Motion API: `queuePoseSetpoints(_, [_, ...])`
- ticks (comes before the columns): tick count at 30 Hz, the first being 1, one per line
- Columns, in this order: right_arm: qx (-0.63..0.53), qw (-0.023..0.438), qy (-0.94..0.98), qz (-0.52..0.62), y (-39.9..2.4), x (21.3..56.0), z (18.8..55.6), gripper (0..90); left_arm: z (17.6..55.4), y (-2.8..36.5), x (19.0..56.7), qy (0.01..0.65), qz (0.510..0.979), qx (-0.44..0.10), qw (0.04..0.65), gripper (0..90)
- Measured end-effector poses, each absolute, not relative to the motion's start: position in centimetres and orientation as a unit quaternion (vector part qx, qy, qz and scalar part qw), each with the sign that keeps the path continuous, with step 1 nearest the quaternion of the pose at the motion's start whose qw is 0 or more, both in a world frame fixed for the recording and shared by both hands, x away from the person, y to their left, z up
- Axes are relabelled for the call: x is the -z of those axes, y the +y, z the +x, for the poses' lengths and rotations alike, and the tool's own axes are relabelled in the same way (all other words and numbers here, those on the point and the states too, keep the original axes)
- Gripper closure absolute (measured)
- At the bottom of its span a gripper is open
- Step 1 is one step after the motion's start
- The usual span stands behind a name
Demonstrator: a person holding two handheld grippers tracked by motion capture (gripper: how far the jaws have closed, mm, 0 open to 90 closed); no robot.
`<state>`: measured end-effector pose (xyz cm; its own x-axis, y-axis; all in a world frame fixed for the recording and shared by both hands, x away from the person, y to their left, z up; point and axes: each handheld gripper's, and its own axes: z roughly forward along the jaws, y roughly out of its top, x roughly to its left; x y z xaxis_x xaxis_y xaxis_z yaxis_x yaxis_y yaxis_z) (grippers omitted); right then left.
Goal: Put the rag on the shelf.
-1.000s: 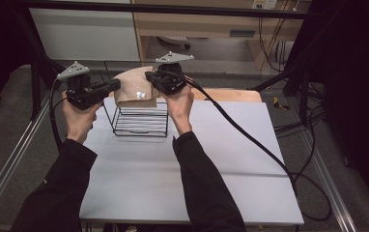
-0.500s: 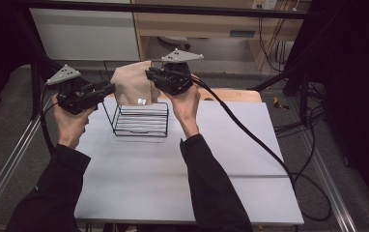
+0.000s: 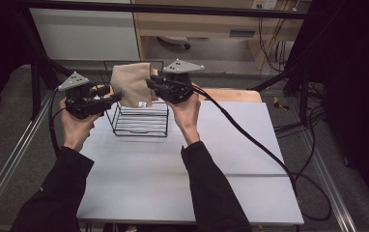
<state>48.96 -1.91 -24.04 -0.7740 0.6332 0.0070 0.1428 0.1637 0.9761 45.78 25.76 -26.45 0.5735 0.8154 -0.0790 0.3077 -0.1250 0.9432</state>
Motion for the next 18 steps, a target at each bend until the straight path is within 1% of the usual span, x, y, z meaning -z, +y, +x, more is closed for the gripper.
queuePoseSetpoints(6, [-0.597,0.205,0.725,0.276,-1.8,24.1,49.8,82.9,47.0,25.1,27.0,0.396,0.707,-0.238,0.535,42.8])
queuePoseSetpoints(9, [-0.595,0.2,0.726,0.28,-1.8,24.2,50.1,85.3,47.4,25.1,27.4,0.393,0.706,-0.221,0.545,43.7])
queuePoseSetpoints(12, [-0.594,0.198,0.726,0.284,-1.8,24.2,50.2,86.4,47.5,25.0,27.5,0.39,0.707,-0.213,0.55,56.1])
queuePoseSetpoints(15, [-0.593,0.201,0.727,0.284,-1.8,24.2,50.2,86.6,47.1,25.1,27.2,0.394,0.705,-0.213,0.55,74.8])
queuePoseSetpoints(16, [-0.593,0.2,0.726,0.283,-1.8,24.2,50.2,86.5,47.0,25.2,27.0,0.394,0.705,-0.21,0.552,77.9])
queuePoseSetpoints(18, [-0.594,0.202,0.726,0.281,-1.8,24.1,50.2,86.6,46.7,25.3,26.7,0.393,0.706,-0.215,0.55,80.7])
